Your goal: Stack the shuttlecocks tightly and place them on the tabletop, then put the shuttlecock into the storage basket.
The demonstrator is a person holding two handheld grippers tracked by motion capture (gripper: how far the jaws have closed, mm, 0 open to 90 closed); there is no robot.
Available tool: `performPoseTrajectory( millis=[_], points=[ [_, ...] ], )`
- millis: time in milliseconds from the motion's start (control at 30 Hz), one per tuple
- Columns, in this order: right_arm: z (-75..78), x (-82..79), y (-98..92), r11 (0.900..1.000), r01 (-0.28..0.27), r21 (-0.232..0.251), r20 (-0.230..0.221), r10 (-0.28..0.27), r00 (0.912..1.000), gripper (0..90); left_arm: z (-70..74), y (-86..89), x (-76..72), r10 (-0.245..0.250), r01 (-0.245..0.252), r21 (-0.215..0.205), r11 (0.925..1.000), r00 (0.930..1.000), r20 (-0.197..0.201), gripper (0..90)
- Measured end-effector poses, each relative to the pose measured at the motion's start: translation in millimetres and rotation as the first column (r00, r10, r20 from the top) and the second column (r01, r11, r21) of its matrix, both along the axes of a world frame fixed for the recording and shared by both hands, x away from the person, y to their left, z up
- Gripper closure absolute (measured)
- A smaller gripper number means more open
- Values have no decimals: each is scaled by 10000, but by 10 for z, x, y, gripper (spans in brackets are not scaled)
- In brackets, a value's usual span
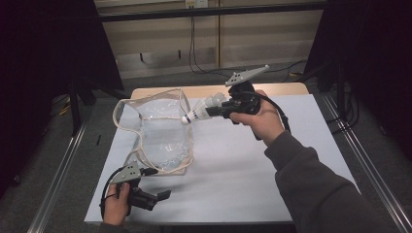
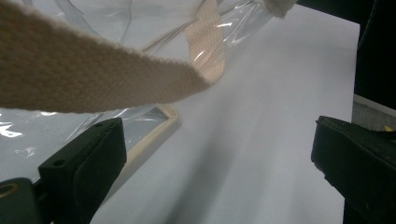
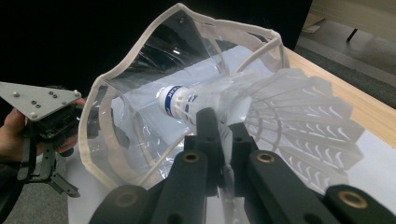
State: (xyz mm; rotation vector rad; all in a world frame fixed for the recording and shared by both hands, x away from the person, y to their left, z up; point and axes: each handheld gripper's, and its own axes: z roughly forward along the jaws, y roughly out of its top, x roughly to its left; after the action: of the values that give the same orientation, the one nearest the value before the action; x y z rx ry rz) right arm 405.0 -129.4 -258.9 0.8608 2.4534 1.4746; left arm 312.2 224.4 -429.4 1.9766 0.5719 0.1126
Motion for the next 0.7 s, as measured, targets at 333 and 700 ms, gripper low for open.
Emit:
performPoseTrajectory(
  millis=[333,700],
  points=[
    [1,0,48,9999,-103,33,-11,103,9999,879,-2,5,-2,9,-9,17,10000,10000,26,34],
    [21,1,148,9997,-229,-26,57,229,9997,879,-1,9,-3,41,-41,-17,10000,10000,37,34]
  ],
)
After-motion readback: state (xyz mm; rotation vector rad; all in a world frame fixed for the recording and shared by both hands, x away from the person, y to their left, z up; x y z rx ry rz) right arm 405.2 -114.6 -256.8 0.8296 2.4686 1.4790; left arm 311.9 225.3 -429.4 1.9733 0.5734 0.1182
